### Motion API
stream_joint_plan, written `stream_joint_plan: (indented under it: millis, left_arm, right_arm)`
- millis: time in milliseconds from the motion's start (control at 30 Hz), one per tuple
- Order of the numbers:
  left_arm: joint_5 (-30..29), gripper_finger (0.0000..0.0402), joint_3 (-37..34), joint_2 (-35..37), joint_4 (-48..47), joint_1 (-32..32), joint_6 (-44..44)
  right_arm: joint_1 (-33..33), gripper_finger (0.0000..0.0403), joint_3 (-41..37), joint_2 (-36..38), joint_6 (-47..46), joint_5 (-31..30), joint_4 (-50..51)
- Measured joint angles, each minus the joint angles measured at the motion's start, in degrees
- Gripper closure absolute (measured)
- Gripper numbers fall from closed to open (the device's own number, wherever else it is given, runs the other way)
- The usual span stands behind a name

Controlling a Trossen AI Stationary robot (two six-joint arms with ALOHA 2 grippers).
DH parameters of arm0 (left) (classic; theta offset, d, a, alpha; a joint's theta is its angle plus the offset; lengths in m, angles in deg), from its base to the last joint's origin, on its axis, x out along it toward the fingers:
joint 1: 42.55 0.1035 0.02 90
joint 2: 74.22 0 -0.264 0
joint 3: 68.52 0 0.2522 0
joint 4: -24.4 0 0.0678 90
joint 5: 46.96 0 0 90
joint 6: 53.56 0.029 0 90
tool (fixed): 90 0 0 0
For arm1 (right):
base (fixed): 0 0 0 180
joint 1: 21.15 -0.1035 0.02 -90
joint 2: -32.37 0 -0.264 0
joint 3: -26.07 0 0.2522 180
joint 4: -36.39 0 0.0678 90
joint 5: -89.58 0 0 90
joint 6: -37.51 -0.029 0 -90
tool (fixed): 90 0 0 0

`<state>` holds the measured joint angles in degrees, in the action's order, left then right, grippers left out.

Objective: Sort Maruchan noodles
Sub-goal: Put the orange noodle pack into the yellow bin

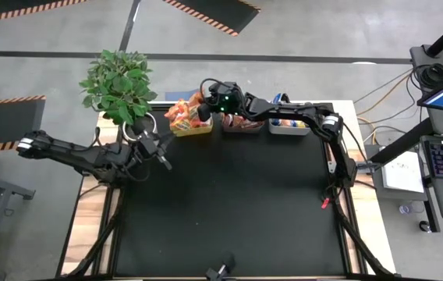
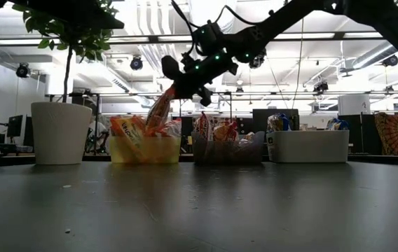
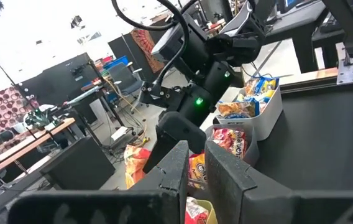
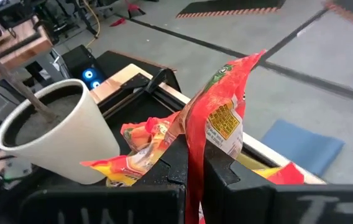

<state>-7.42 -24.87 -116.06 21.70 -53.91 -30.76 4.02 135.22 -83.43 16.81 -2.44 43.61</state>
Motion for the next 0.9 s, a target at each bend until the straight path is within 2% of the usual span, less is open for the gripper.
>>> stream_joint_plan:
  millis: [133,433,667,900]
  left_arm:
    - [0.02,0.0365,0.0,-0.65,0.58,0.0,-0.77]
    - [0.02,0.0365,0.0,-1.81,0.58,0.0,-2.35]
    - [0.02,0.0365,0.0,-2.49,0.54,0.0,-2.55]
    - [0.02,0.0365,0.0,-2.49,0.56,0.0,-2.64]
  right_arm:
    - [-0.29,0.0394,0.0,-1.6,2.45,0.38,-2.33]
    - [-0.55,0.0394,0.0,-4.26,0.88,0.67,-7.04]
    - [-0.52,0.0394,-0.04,-1.28,0.78,0.3,-1.46]
    - [-0.66,0.0394,-0.04,1.35,0.98,-2.58,3.53]
